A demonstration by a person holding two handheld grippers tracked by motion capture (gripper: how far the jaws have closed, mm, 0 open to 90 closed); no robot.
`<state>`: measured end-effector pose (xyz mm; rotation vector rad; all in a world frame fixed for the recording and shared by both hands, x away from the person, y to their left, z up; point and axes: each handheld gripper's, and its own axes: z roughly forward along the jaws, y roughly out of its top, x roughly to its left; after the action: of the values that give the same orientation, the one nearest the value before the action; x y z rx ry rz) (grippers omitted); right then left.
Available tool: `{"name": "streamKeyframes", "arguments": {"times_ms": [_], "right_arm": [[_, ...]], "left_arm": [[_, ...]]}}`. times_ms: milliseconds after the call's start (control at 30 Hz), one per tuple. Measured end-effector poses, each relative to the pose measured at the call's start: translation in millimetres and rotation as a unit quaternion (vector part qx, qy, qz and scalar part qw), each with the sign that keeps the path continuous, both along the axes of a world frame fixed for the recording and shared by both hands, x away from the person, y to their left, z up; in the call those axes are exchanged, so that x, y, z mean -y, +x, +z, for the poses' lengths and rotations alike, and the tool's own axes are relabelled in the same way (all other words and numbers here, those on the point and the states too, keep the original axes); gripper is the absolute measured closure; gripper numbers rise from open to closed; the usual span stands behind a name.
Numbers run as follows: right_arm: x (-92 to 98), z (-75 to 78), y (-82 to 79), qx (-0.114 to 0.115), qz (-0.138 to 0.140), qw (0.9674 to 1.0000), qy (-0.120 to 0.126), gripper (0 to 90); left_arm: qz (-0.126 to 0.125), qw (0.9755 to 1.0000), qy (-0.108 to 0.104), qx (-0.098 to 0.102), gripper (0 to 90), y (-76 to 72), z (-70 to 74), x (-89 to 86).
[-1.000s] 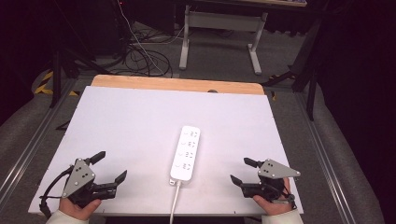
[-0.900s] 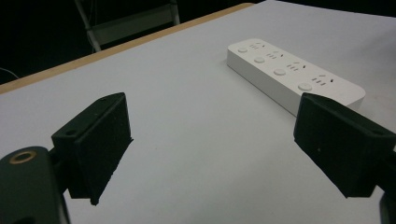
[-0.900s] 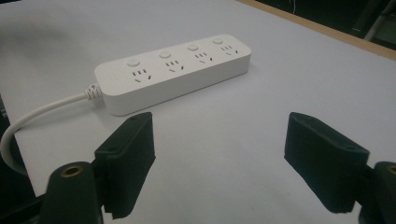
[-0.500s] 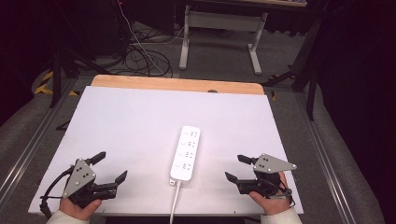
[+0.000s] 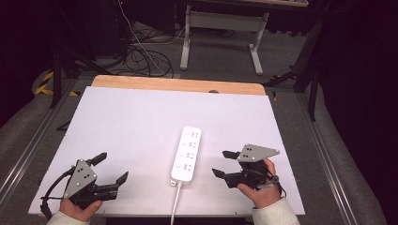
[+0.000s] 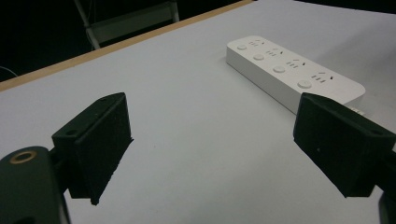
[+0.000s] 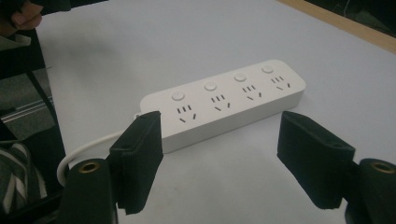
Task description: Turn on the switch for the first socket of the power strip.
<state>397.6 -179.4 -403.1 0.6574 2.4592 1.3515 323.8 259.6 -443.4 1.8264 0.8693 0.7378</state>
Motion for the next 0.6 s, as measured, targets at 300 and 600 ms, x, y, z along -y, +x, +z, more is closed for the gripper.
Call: {"name": "streamKeyframes", "arguments": {"times_ms": [300, 600], "right_arm": [[-23.2, 7.6, 7.3, 0.005, 0.020, 0.9997, -0.009, 31.8], [-44.2, 12.0, 12.7, 0.005, 0.040, 0.9990, -0.017, 34.1]], "left_arm": [[0.001, 1.0000, -0.001, 0.000, 12.1, -0.2, -0.1, 0.2], [-0.002, 1.0000, 0.000, -0.001, 12.1, -0.4, 0.0, 0.6]]}}
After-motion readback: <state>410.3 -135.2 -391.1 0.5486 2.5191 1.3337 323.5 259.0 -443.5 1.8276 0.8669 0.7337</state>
